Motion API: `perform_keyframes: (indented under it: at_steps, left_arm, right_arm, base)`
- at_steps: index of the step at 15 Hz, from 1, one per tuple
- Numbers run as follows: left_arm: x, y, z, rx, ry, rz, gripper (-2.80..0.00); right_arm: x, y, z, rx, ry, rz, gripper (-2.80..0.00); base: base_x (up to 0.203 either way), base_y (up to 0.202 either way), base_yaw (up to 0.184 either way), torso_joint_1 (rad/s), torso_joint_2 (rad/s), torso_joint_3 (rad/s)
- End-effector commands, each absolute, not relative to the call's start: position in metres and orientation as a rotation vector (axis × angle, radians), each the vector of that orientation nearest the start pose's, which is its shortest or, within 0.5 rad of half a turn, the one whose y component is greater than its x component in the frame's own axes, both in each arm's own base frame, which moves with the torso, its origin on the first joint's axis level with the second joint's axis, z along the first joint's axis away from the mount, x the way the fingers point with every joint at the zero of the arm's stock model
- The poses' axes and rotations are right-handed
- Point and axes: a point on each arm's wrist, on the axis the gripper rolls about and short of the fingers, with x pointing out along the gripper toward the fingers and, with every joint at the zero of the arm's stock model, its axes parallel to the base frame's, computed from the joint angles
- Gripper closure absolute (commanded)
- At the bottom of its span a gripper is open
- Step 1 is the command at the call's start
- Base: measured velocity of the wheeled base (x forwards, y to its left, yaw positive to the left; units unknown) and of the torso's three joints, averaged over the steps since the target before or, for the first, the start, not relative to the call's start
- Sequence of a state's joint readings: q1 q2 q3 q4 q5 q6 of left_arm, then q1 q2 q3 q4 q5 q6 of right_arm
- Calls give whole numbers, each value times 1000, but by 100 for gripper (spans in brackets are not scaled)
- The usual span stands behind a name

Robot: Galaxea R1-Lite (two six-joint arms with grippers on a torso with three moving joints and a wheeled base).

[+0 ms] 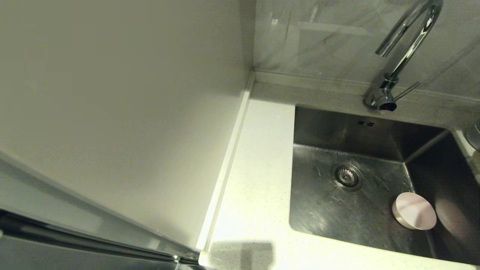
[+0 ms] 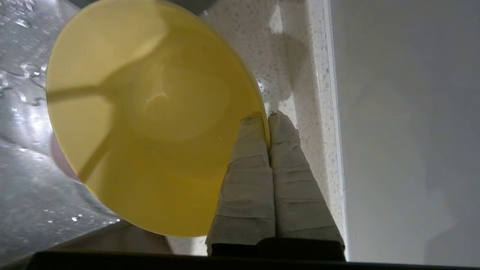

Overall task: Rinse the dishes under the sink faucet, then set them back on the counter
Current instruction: Put a bowl back to the table from the sink

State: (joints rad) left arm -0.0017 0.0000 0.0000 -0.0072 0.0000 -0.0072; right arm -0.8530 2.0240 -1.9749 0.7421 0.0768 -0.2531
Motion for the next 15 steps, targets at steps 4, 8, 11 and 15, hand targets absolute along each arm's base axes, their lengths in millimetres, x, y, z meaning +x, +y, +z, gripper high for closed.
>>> perform_keyframes:
  at_steps: [4,8,11,15]
  left_arm:
    - [-23,0,75,-8,-5,-2,0]
    - [-23,0,75,-8,-5,-2,0]
    - [-23,0,75,-8,-5,-2,0]
    - [-23,0,75,-8,-5,-2,0]
  right_arm:
    - [253,-294,255,126,836,-631,0]
    - [249,-297,254,101,859,-652,0]
    - [250,-298,252,91,869,-645,0]
    - [249,-298,251,86,878,-641,0]
  base:
    - [0,0,0,0,0,0]
    - [0,0,0,0,0,0]
    - [0,0,0,0,0,0]
    - [0,0,0,0,0,0]
